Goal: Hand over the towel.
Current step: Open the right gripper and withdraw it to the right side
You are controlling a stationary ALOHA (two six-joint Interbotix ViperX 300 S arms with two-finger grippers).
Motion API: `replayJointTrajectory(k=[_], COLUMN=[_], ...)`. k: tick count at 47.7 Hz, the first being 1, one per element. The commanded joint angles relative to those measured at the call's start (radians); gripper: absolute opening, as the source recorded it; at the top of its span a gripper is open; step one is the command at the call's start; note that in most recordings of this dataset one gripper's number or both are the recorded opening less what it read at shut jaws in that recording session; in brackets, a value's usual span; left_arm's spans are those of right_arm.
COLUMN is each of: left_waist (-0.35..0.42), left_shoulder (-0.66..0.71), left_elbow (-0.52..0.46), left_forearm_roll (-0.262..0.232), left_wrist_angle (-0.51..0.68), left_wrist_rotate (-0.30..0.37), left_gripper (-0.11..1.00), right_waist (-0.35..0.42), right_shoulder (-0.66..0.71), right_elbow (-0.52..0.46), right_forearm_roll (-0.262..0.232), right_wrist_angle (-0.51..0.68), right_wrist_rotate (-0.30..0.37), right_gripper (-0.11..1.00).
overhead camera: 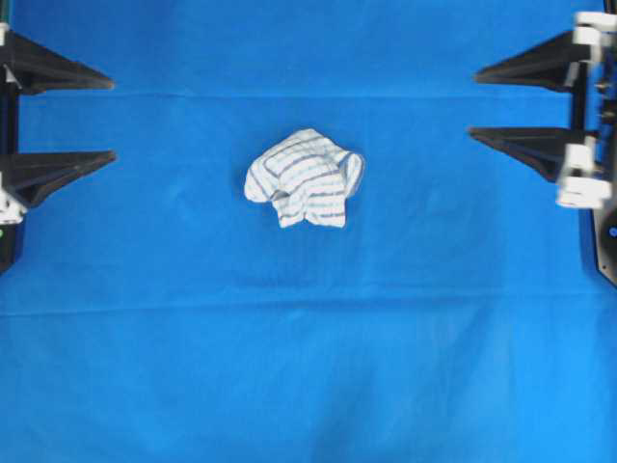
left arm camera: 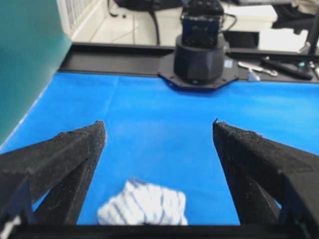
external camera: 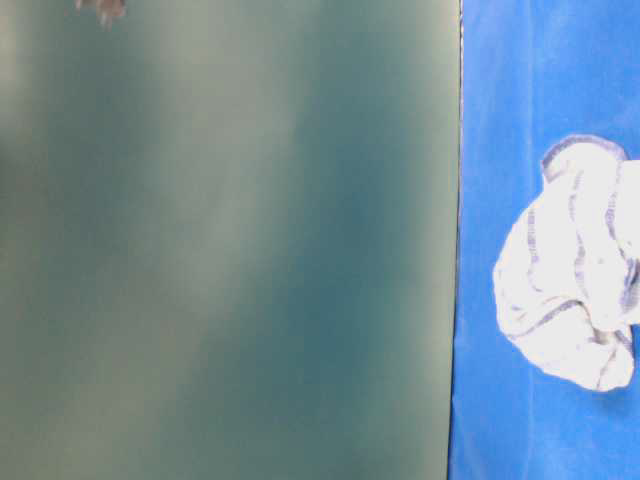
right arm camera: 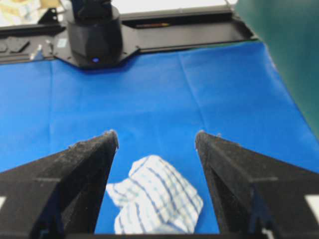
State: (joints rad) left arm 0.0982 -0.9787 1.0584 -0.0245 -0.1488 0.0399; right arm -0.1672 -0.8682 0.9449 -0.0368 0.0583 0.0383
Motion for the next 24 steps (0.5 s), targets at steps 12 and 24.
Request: replayJointTrajectory(k=[12,24], left_waist=[0.000,0.000], left_shoulder=[-0.164,-0.244], left_elbow=[0.204,0.341], left_forearm_roll=[0.003,0.002], left_wrist_angle=[-0.026,-0.075], left_wrist_rotate=[-0.002,-0.008], left_gripper=[0.93,0.93], right_waist=[-0.003,-0.002], right_shoulder=[-0.218,-0.267], right_elbow=[0.267,0.430], right_forearm_roll=[0.002,0.014], right_wrist_angle=[-0.083,-0.224], right_wrist_rotate=[0.006,0.012], right_gripper=[0.70,0.70])
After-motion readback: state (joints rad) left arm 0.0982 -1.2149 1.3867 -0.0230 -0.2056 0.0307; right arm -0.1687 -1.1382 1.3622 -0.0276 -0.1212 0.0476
